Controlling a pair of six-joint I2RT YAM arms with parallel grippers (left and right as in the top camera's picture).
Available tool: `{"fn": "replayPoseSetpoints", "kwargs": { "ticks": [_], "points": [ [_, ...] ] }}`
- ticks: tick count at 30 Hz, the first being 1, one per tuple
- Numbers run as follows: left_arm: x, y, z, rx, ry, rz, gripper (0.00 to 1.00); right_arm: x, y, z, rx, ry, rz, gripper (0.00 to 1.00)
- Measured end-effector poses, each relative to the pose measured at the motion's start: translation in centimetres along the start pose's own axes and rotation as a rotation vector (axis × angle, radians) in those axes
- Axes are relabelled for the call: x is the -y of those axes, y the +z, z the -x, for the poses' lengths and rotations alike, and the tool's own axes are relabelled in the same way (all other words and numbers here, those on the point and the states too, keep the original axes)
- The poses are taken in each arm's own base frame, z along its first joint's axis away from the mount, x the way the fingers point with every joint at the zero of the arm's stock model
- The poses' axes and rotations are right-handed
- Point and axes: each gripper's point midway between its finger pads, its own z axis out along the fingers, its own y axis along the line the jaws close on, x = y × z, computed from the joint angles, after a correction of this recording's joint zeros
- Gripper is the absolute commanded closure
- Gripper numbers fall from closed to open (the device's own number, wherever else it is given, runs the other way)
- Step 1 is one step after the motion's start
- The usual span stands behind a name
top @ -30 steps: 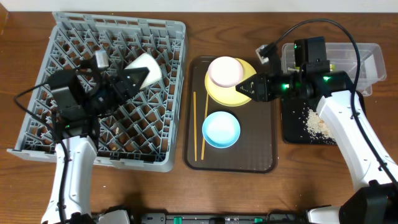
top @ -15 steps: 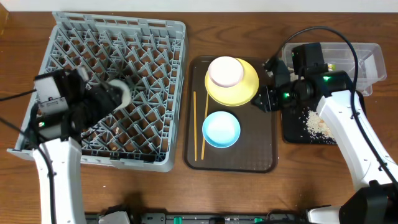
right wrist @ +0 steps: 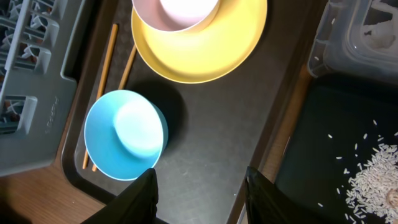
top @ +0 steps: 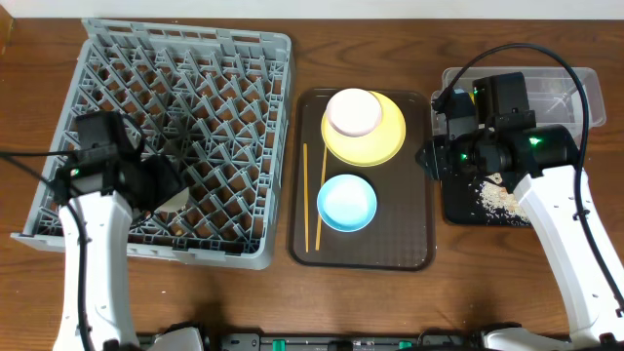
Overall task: Sort waste into correct bins and load items into the dishwasher
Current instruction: 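Lower the white cup into the dish rack with the left gripper and release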
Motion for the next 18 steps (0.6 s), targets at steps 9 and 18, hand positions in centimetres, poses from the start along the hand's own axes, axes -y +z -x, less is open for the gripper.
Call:
{"fn": "replayPoseSetpoints", "kwargs": {
  "ticks": [9, 18],
  "points": [
    [1.7, 3.4, -1.8, -0.129, 0.082, 0.036, 0.93, 0.0, 0.0, -0.1, -0.003, 0.001, -0.003, 0.57],
    [1.3, 5.9, -2.8, -0.222, 0.087, 0.084, 0.42, 0.1, 0.0, -0.3, -0.010, 0.003, -0.003, 0.55]
  ]
}}
